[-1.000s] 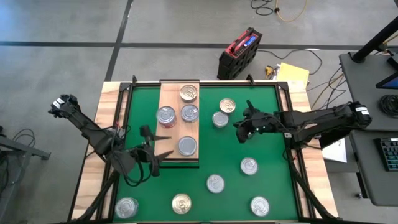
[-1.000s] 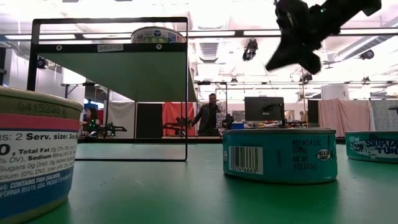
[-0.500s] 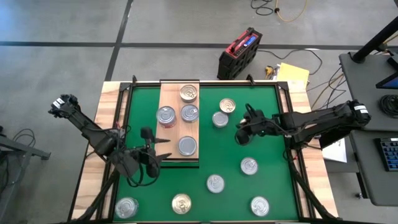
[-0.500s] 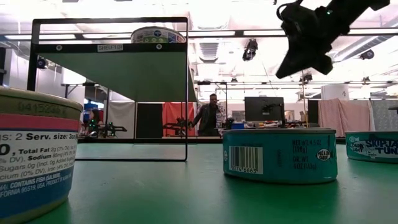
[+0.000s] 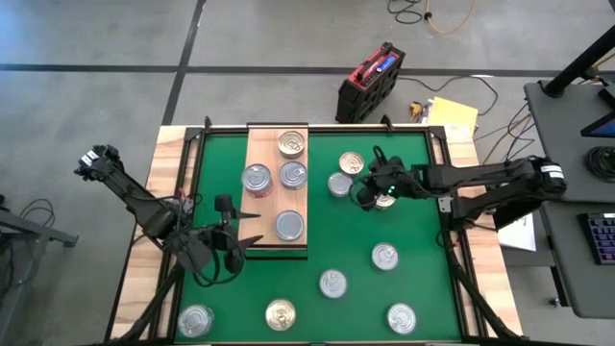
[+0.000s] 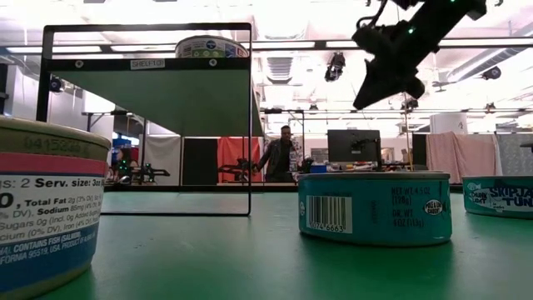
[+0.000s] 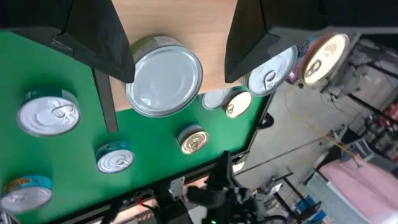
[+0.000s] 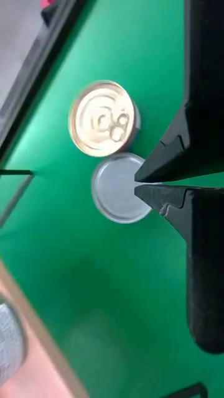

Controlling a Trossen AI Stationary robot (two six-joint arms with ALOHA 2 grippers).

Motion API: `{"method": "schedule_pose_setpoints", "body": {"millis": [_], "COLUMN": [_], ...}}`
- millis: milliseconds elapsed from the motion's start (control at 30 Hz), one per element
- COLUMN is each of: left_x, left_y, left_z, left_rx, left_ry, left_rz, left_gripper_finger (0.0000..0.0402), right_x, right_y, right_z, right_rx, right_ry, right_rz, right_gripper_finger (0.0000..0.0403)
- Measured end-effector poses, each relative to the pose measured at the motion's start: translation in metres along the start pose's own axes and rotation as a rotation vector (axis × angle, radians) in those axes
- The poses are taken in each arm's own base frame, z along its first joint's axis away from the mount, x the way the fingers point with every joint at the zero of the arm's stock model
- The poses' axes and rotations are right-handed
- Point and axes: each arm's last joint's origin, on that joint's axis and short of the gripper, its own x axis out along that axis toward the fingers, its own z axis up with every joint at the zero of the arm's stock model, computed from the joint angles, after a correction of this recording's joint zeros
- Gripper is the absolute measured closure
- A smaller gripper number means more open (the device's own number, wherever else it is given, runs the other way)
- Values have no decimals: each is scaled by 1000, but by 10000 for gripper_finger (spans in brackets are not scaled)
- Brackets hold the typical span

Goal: Stack canned seafood by type on shelf
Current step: Stack the blue and pink tuna can on top of the blue tuna can on the shelf

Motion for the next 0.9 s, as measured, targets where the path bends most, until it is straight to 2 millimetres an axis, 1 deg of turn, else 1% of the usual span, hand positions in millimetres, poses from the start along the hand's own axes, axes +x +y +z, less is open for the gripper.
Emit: {"method": "schedule_pose_setpoints", "body": {"millis": [167,333,600,767,900], "left_x": [1,1,1,1,1], "left_y": [-2,-1,-1,-1,-1], "left_z": [-1,-5,-5,-5,-5], "left_rx": [-67,-74,-73,-83,-98], "left_ry": [13,36,45,44,41], "left_rz": [-7,-3,-2,-1,-2], "left_gripper_finger": [169,169,169,169,169], "right_x": [17,24,26,23,17], "right_y": [6,5,-9,-18,-18], "right_z": [-7,-12,-7,-9,-7], "right_rx": [-7,33,74,62,42], "right_ry": [82,121,135,223,268], "right_rz": [4,-36,-92,-168,-192], "right_gripper_finger": [394,394,394,394,393]}}
